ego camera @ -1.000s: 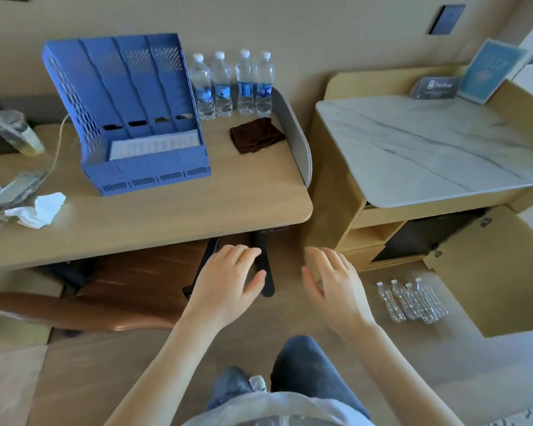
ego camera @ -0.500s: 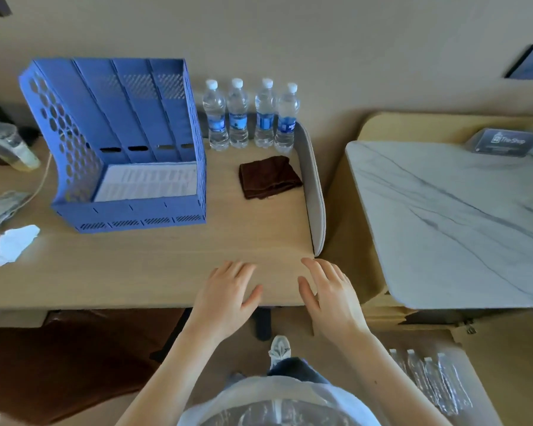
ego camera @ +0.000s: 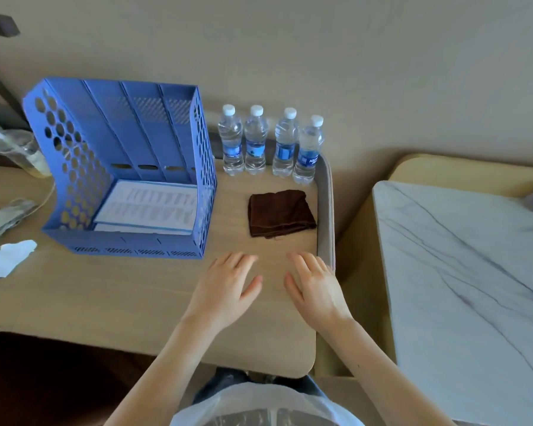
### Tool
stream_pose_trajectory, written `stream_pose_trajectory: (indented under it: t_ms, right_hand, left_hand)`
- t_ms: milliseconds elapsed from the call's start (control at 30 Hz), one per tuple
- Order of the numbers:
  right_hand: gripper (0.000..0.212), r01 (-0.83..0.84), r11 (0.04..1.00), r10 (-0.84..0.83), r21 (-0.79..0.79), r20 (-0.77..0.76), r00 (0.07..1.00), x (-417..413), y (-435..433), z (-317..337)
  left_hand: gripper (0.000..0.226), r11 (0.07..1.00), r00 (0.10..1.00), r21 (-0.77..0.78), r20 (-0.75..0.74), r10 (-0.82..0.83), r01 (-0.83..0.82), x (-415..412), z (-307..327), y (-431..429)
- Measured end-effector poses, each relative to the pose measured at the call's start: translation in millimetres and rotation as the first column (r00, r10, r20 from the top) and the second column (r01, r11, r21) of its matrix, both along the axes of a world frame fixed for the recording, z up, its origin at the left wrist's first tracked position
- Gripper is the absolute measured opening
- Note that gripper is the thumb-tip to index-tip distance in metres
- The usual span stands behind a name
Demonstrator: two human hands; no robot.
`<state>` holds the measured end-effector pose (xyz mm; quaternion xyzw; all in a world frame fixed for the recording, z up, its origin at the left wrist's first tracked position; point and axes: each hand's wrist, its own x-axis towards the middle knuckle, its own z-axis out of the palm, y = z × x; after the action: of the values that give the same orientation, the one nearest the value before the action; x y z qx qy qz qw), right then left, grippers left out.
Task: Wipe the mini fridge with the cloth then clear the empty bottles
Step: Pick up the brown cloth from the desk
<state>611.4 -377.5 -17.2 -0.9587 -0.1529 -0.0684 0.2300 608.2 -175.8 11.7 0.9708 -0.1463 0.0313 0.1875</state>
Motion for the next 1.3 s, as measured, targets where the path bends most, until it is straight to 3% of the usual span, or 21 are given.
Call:
stream_pose_trajectory:
  t_ms: [267, 500, 800, 967, 1033, 1167, 1300]
  right_hand:
    - [0.036, 0.024, 1.0, -0.023, 0.017, -0.05, 0.999, 66, -1, -3]
    - [0.052, 0.205, 0.975, -0.192, 0.083, -0.148, 0.97, 157, 3, -33]
    - [0.063, 0.206, 0.967, -0.253, -0.149, -0.457, 0.853, 235, -1, -94]
    - [0.065, 0.223, 0.951, -0.302, -0.216, -0.482, 0.823, 246, -3, -106]
    - [0.066, 0.251, 0.955, -0.297, -0.16, -0.492, 0.818, 248, -4, -108]
    - [0.067, 0.395, 0.91, -0.265, 0.124, -0.558, 0.786, 249, -4, -109]
    - [0.064, 0.416, 0.884, -0.238, 0.214, -0.56, 0.793, 245, -3, -109]
  left_hand:
    - [0.034, 0.999, 0.999, -0.032, -0.048, 0.006, -0.007, 57, -11, 12]
    - [0.035, 0.998, 0.995, -0.058, -0.085, -0.042, 0.037, 109, -20, 12]
    - [0.044, 0.995, 0.985, -0.065, -0.151, -0.085, 0.076, 155, -40, 9]
    - [0.042, 0.996, 0.977, -0.047, -0.197, -0.083, 0.075, 165, -54, 11]
    - [0.044, 0.997, 0.973, -0.038, -0.218, -0.078, 0.072, 166, -58, 12]
    - [0.045, 0.997, 0.969, -0.024, -0.236, -0.077, 0.073, 164, -61, 15]
    - [0.046, 0.998, 0.97, -0.028, -0.232, -0.069, 0.064, 160, -57, 17]
